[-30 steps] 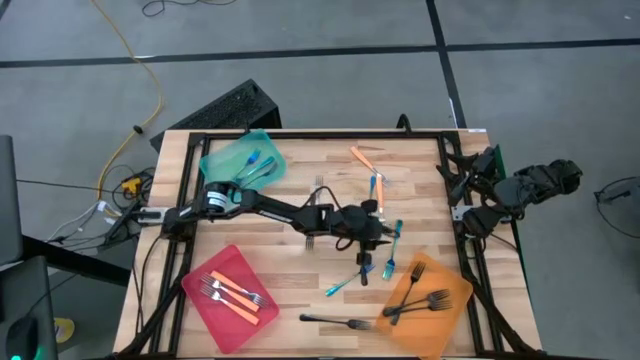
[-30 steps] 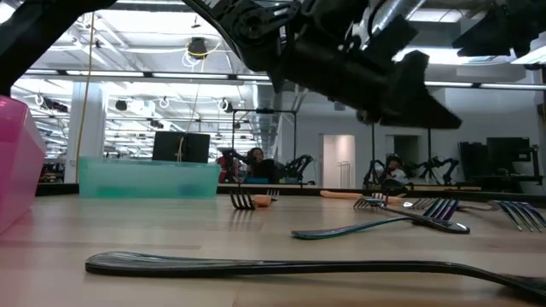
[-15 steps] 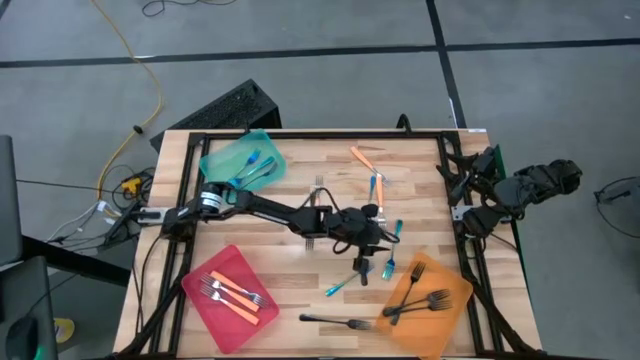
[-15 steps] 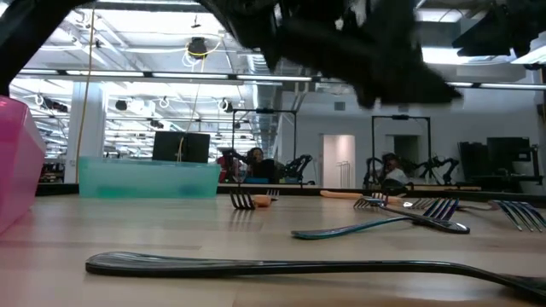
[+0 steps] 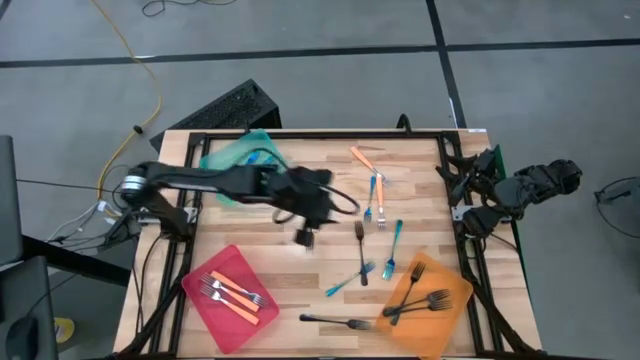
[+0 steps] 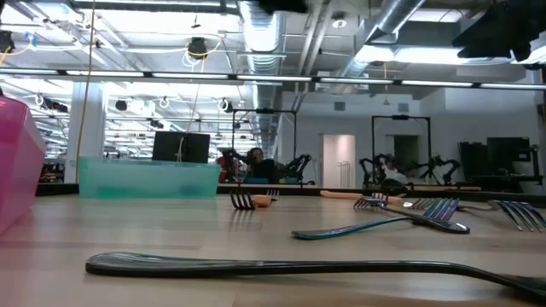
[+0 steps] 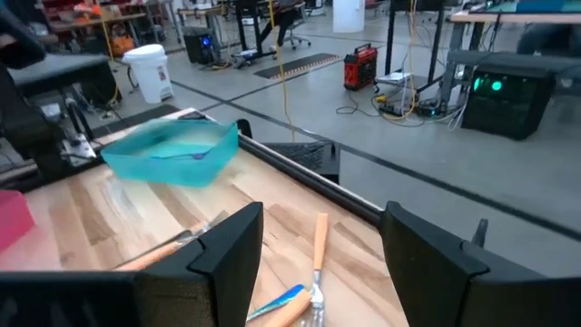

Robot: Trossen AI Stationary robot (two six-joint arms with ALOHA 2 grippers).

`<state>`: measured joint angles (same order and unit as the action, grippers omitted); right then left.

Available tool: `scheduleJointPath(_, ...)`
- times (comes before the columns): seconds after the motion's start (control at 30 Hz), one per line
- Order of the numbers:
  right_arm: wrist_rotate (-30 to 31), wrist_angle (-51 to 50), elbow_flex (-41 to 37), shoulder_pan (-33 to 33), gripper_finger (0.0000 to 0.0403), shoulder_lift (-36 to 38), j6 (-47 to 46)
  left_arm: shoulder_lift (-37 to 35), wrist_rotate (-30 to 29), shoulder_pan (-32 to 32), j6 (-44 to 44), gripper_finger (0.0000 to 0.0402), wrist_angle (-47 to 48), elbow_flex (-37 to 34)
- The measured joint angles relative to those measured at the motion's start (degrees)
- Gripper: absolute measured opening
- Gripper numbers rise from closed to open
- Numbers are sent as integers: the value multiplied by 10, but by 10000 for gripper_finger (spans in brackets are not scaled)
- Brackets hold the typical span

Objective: Sort silverware by color (type)
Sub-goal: Put the blue fork into the blue bin

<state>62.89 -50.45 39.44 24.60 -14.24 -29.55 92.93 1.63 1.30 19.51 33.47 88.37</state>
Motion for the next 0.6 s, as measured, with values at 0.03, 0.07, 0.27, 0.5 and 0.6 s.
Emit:
scheduleJointPath(0.03, 0, 1, 0, 0, 242, 0, -7, -27, -14, -1, -11, 112, 12, -19)
scheduleJointPath(0.07, 0, 1, 0, 0, 242, 0, -13, -55, -33, -2, -24, 112, 11, -39)
scheduleJointPath(0.27, 0, 4, 0, -3, 242, -51, -34, -218, -118, -3, -116, 112, -80, -194)
scheduleJointPath(0.5, -61, 27, 0, -70, 242, -177, -18, -344, -187, -3, -170, 112, -210, -354)
scheduleJointPath(0.6, -125, 36, 0, -128, 242, -228, -55, -367, -205, -3, -203, 112, -234, -396)
